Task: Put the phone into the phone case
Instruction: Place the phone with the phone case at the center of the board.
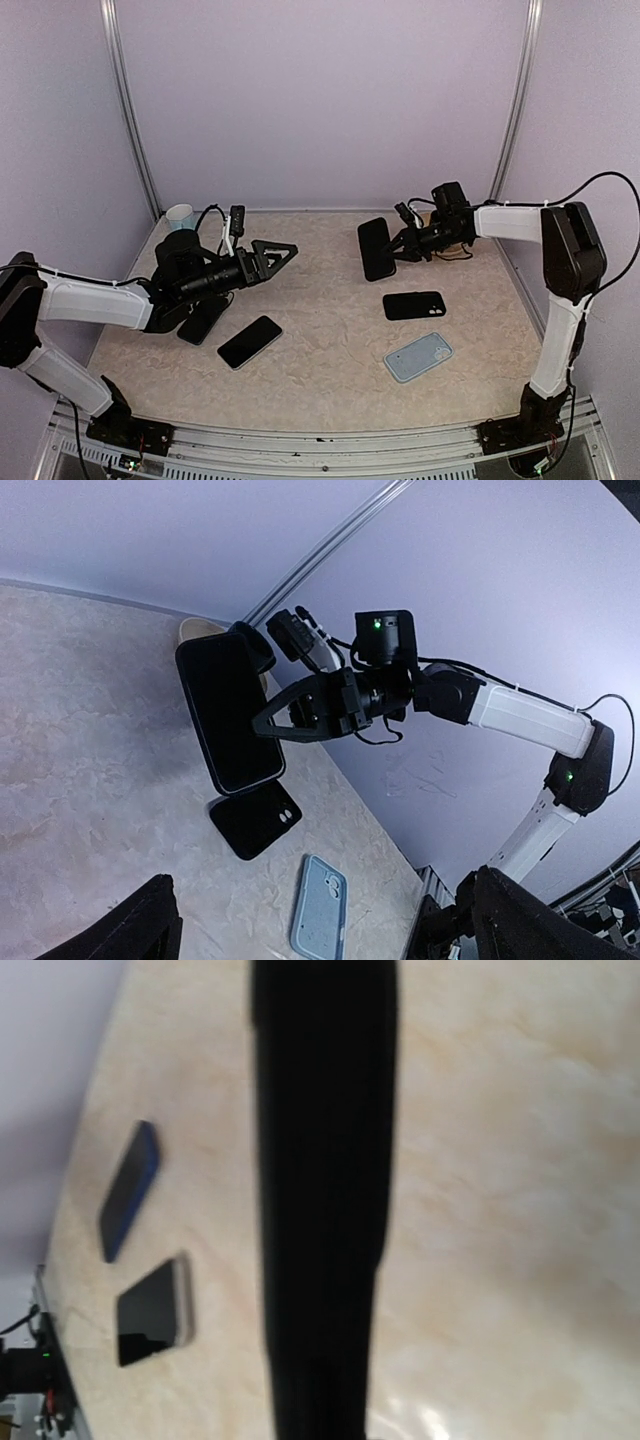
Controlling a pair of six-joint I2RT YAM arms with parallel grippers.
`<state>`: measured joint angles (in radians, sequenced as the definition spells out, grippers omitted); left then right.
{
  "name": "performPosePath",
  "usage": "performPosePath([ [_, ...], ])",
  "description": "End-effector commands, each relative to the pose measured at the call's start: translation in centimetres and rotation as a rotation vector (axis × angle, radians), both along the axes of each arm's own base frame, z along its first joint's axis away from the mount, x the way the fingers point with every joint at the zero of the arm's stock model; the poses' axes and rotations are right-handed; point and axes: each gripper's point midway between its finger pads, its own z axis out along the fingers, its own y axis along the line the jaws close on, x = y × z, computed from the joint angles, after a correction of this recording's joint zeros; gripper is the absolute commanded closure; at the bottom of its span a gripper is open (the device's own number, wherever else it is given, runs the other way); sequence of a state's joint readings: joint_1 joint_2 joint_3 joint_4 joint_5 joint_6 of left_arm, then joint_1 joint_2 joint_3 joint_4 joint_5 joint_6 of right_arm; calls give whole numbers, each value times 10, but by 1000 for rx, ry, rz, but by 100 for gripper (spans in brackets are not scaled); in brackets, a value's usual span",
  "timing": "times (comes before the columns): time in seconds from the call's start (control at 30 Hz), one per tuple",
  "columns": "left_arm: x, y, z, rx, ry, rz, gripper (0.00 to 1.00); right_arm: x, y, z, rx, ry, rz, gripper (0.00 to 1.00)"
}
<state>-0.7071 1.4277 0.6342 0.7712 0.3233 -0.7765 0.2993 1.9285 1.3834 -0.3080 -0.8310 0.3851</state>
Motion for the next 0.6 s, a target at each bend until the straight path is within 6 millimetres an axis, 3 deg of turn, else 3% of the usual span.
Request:
performPosePath([
  [0.0, 0, 6, 1, 8, -15, 19, 1, 14, -8, 2, -15, -25, 1, 100],
  [0.27, 0, 8, -4, 12, -6, 26, 1, 19, -19, -30, -37, 49, -14, 100],
  [0.57, 1, 7, -9, 11, 7, 25, 1, 32, -35, -42, -52, 75, -45, 100],
])
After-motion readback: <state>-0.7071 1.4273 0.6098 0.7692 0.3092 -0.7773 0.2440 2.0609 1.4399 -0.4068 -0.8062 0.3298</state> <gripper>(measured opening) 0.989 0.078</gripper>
